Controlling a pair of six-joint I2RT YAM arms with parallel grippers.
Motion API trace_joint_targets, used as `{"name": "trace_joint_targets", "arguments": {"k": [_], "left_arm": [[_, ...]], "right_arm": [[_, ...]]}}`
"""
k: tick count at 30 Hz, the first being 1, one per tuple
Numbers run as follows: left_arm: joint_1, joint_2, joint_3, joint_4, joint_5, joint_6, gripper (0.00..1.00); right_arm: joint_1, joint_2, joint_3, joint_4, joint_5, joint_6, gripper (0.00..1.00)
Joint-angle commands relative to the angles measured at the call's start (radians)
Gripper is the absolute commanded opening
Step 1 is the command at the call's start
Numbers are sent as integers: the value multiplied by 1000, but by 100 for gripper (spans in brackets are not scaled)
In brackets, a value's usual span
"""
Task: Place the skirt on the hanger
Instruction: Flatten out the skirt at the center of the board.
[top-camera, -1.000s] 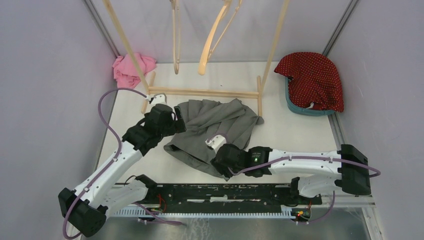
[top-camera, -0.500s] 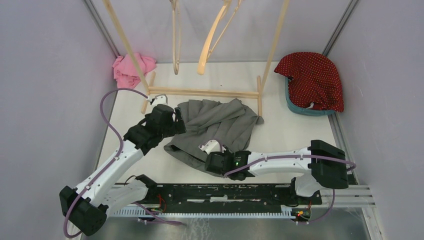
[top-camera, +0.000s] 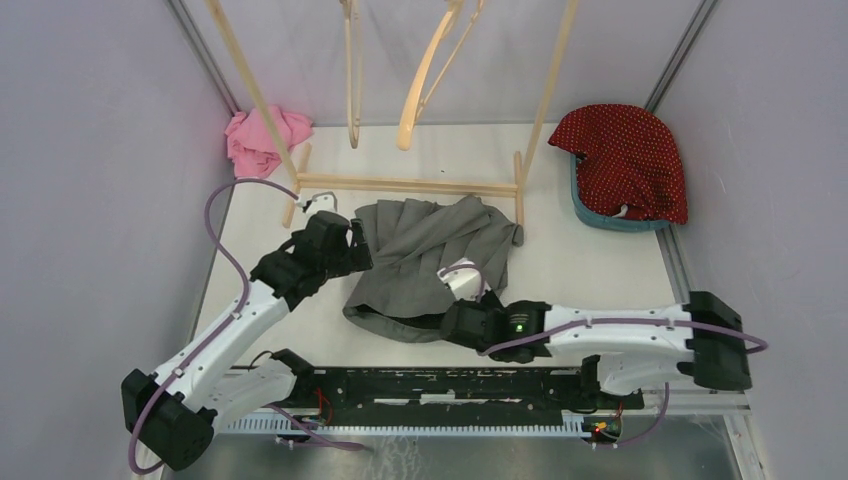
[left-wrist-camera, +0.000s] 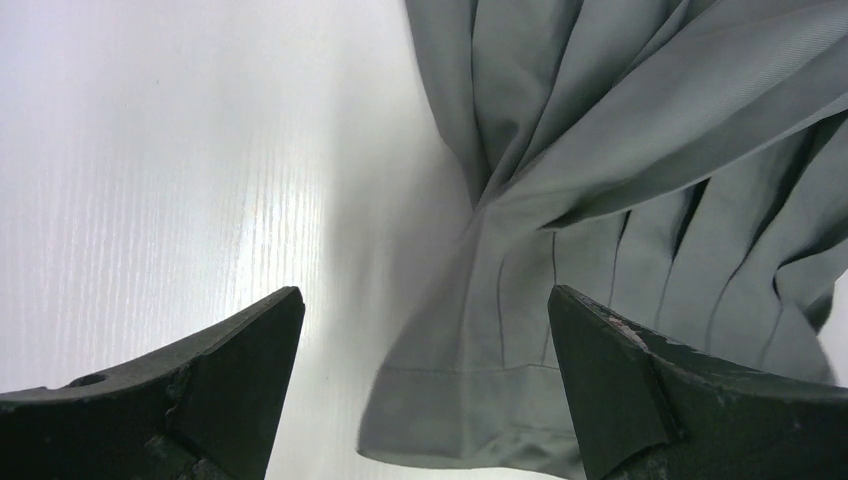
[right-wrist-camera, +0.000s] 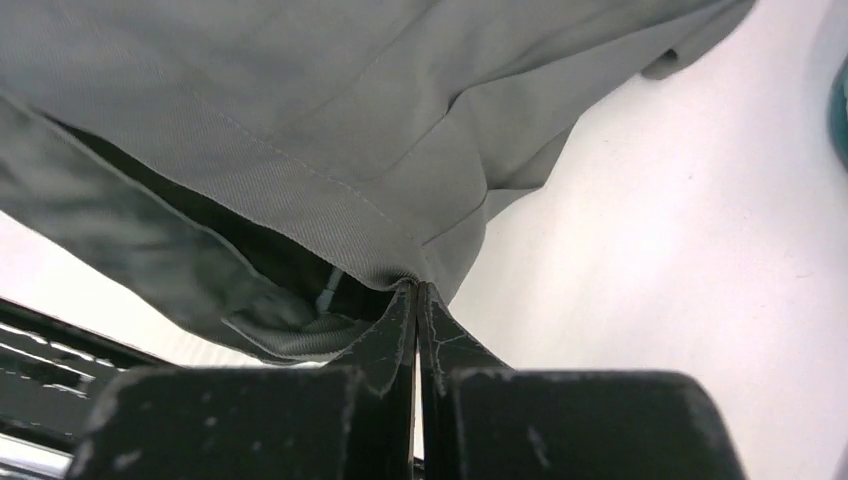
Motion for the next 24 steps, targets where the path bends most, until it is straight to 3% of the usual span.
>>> {"name": "trace_joint_targets", "arguments": {"k": [1, 6, 11, 20, 24], "left_arm": [[-1, 5, -10, 50, 20, -31, 99], [-22, 37, -19, 61, 51, -20, 99], [-106, 77, -41, 56, 60, -57, 99], [-166, 86, -64, 58, 24, -111, 99], [-165, 95, -54, 64, 5, -107, 99]], "right_arm": [[1, -218, -49, -73, 153, 124, 1], [-10, -391, -74, -104, 197, 155, 1], [-35, -345, -60, -130, 180, 137, 1], [-32, -250, -23, -80, -29, -118, 43], [-3, -219, 9, -12, -191, -193, 47]]}}
